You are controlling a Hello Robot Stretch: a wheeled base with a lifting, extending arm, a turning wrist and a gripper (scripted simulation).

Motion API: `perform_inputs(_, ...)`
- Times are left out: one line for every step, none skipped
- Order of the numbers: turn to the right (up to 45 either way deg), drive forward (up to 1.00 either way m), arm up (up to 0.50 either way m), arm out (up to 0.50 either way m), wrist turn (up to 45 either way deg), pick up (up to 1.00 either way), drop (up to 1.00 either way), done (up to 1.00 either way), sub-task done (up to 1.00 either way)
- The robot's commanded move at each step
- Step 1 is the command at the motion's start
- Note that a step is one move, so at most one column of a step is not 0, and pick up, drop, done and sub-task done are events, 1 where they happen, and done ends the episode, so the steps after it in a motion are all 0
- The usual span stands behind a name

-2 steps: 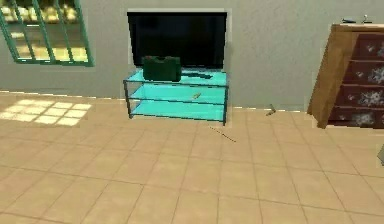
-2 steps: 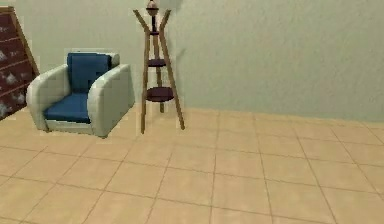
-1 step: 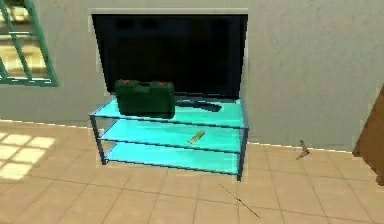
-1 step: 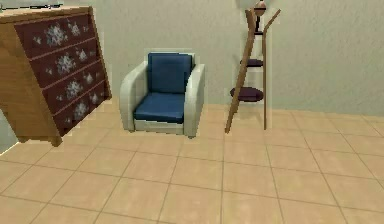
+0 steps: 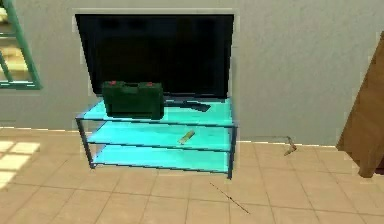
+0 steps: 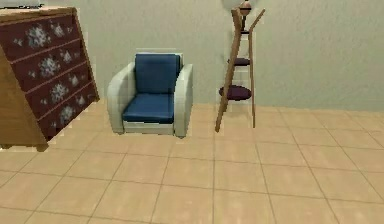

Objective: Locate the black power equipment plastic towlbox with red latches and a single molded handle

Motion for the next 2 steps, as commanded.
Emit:
perform_inputs(0.0,0.85,0.0,0.0,0.0,0.0,0.0,0.0,0.0)
perform_inputs(-30.0,0.0,0.0,0.0,0.0,0.0,0.0,0.0,0.0)
